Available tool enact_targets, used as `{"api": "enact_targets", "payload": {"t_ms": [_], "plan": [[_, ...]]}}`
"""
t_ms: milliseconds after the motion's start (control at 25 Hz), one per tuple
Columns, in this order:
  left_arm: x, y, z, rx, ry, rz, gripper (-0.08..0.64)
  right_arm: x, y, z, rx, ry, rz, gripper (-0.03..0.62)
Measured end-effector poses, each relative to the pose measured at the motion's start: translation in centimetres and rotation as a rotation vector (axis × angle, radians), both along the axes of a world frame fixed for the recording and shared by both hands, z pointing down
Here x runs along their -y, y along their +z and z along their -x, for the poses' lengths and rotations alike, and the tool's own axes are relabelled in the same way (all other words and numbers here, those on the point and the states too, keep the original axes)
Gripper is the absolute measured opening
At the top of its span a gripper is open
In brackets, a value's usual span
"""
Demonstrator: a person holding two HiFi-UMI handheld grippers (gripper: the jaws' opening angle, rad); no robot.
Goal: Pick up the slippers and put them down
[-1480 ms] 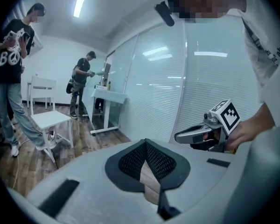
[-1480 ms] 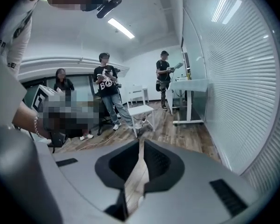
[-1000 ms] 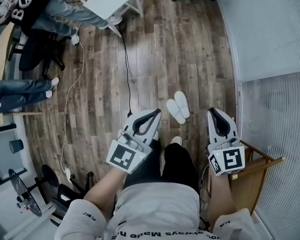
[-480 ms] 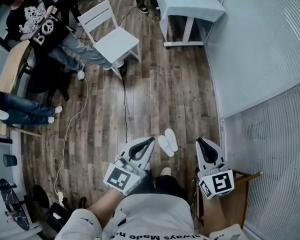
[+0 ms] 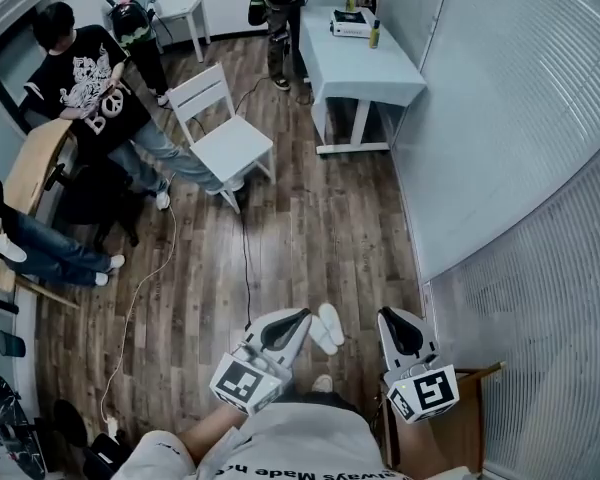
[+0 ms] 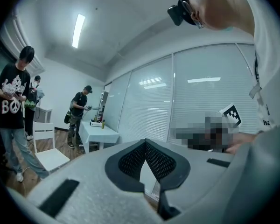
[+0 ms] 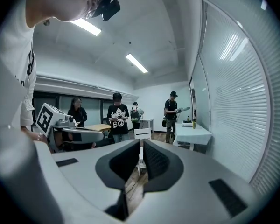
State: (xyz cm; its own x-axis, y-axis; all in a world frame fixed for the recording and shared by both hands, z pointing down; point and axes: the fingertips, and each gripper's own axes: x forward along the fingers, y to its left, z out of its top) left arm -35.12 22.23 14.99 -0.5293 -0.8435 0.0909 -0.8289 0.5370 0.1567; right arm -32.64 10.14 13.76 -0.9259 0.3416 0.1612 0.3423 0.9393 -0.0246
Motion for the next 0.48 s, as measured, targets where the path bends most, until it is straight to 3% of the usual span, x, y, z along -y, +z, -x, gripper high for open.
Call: {"api": "enact_targets", "payload": {"t_ms": [200, 480], "plan": [[0.9, -2.1, 0.2, 0.060, 0.011, 0.003, 0.011, 0.0, -2.1, -0.4, 0.033, -0.017, -0.007, 0.029], [0.4, -4.8, -1.7, 0.077, 0.028, -0.011, 0.011, -1.6, -5.0, -2.2, 0.054, -0.039, -0.024, 0.029]]}}
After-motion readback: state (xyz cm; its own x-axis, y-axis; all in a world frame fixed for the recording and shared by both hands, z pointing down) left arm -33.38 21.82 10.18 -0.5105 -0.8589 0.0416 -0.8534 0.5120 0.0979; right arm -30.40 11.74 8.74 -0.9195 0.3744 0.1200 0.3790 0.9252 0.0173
